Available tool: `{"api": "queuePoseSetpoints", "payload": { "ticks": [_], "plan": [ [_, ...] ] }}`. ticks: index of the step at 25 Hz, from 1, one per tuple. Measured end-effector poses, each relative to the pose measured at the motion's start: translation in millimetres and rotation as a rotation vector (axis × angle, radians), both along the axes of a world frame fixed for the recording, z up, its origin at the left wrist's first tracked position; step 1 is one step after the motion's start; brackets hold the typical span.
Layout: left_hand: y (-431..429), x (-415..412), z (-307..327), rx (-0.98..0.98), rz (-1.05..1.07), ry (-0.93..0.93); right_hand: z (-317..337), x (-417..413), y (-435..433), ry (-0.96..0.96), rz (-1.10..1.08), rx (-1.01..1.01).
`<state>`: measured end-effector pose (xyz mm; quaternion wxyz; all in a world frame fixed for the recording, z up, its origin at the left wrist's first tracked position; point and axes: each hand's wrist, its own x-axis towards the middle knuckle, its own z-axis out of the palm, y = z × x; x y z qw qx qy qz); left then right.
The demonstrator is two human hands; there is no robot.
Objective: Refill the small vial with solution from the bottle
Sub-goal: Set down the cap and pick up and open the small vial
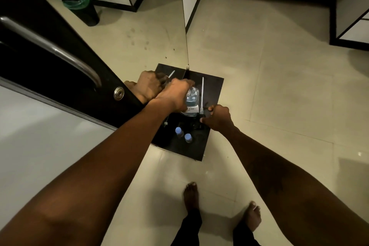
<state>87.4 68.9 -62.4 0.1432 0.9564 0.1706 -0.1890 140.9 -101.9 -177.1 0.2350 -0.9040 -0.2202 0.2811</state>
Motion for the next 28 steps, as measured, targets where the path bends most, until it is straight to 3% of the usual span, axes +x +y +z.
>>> {"api": "queuePoseSetpoints", "payload": {
  "ticks": [4, 6, 9, 13, 16, 22, 26, 28],
  "plan": [
    [-9.6, -36.9, 8.4, -0.037, 0.108, -0.144, 26.4, -12.8, -5.6, -0.097, -0.013, 0.201],
    [-21.0, -70.9, 8.7, -0.066, 0.224, -0.290, 44.3, -28.8, -1.4, -0.175, 0.147, 0.299],
    [-37.1, -133.7, -3.8, -0.253, 0.321, -0.468, 64.0, -57.2, 20.9, -0.068, 0.422, 0.171],
    [-43.4, -166.2, -22.2, -0.318, 0.425, -0.361, 52.9, -80.6, 54.0, -0.075, 0.549, 0.020],
    [-41.3, -166.3, -24.2, -0.319, 0.386, -0.333, 46.1, -85.8, 63.5, -0.160, 0.621, -0.041],
    [-44.3, -164.6, 7.0, -0.322, 0.378, -0.351, 90.6, -68.0, 50.0, -0.077, 0.451, 0.126],
    [-59.7, -149.9, 62.3, -0.300, 0.424, -0.544, 190.8, -35.9, 11.7, 0.056, 0.198, 0.434],
    [-74.3, -132.6, 104.6, -0.378, 0.455, -0.671, 248.6, -14.3, -12.1, 0.103, 0.150, 0.519]
  ]
}}
